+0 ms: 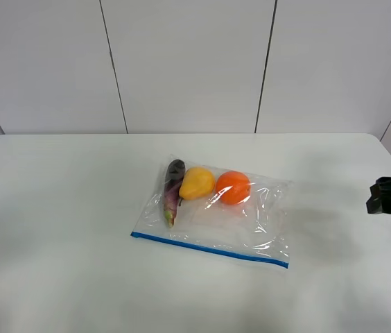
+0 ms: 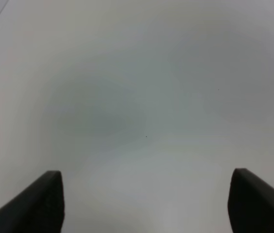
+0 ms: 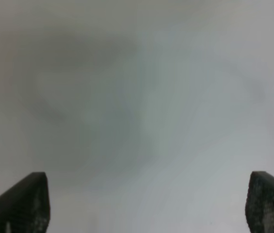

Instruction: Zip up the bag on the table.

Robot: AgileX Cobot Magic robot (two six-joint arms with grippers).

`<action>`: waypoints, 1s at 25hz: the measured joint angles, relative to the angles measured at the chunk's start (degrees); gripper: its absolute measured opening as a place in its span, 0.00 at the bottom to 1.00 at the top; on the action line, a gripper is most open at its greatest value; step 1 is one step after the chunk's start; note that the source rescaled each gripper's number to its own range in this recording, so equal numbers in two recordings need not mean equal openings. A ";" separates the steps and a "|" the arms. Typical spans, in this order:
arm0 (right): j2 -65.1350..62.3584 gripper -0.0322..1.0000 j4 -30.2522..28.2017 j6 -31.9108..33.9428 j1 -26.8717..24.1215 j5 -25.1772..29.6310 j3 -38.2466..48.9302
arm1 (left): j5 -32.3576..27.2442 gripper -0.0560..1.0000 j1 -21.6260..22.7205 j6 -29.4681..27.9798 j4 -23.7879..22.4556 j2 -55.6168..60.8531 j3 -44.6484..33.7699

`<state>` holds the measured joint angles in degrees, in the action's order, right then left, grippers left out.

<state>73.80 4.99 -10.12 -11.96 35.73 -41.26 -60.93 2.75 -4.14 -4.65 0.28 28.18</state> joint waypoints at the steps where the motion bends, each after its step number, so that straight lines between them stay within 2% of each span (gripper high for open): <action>1: -1.93 0.88 0.00 0.00 0.00 0.13 0.00 | 0.00 0.78 0.00 0.00 0.00 0.00 0.00; 12: -22.71 0.88 2.14 0.05 0.00 3.14 0.00 | 0.00 0.78 0.00 0.00 0.04 0.00 0.00; 19: -29.36 0.88 2.84 0.17 4.18 6.73 0.00 | 0.00 0.78 0.00 0.00 -0.08 0.00 0.00; 25: -35.03 0.88 2.78 0.17 4.65 9.19 0.00 | 0.00 0.78 0.00 0.00 -0.08 0.00 0.00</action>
<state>38.77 7.77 -9.95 -7.31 44.91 -41.26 -60.93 2.75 -4.14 -4.73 0.28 28.18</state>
